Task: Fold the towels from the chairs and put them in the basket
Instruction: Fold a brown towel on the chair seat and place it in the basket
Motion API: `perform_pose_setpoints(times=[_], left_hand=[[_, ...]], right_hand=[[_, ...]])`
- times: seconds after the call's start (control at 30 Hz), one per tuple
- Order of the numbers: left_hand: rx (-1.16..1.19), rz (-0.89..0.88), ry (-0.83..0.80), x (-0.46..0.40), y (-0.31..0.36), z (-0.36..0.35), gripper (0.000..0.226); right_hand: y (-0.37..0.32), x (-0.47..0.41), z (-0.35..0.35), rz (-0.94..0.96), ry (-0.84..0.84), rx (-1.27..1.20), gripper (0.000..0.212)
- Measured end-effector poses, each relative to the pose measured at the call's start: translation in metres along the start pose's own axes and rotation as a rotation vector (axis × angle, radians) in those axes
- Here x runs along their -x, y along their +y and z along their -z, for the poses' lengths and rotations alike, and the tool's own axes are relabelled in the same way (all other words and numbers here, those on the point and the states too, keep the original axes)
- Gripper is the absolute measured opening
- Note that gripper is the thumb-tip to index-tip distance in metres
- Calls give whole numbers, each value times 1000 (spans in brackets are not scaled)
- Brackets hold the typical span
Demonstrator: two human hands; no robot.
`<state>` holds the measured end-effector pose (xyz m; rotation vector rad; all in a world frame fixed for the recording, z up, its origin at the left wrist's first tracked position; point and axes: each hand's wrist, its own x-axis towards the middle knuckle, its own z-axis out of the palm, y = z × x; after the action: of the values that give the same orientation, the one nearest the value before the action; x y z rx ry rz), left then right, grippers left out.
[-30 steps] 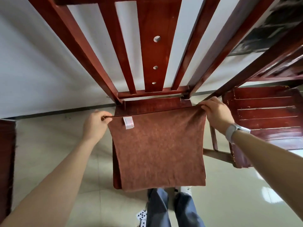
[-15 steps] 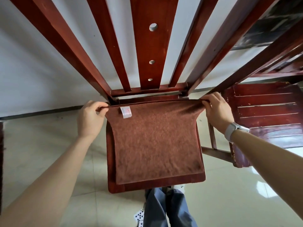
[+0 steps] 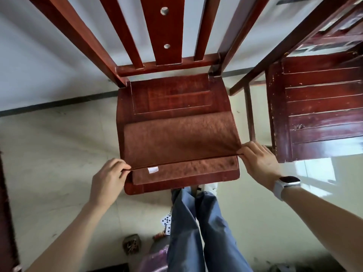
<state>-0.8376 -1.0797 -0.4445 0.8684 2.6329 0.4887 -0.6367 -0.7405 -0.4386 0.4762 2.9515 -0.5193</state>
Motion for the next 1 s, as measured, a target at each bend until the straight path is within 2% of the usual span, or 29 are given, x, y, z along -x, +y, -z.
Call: perform_pose_setpoints(times=[0.1, 0.2, 0.3, 0.43, 0.63, 0.73, 0.83, 0.9, 1.0], left_hand=[[-42, -22, -52, 18, -2, -13, 16], [-100, -89, -65, 28, -5, -23, 3], [-178, -138, -84, 35, -10, -34, 4], [-260, -132, -100, 40, -14, -51, 19], [-328, -150, -120, 40, -14, -67, 23], [-357, -195, -162, 47, -14, -66, 9], [-305, -144, -187, 51, -11, -61, 33], [-258, -99, -132, 46, -1, -60, 34], [-235, -67, -66, 27, 26, -70, 37]], right_hand=[[1, 16, -10, 18, -3, 83, 24], [3, 24, -19, 34, -4, 164, 26], [3, 32, -30, 31, -17, 183, 26], [5, 39, -46, -1, -19, 176, 26], [7, 45, -69, -31, -55, 230, 27], [6, 46, -73, -83, -109, 249, 28], [-1, 47, -69, -133, -77, 240, 21], [-8, 42, -66, -130, -9, 192, 20], [-26, 22, -67, -68, 22, 136, 31]])
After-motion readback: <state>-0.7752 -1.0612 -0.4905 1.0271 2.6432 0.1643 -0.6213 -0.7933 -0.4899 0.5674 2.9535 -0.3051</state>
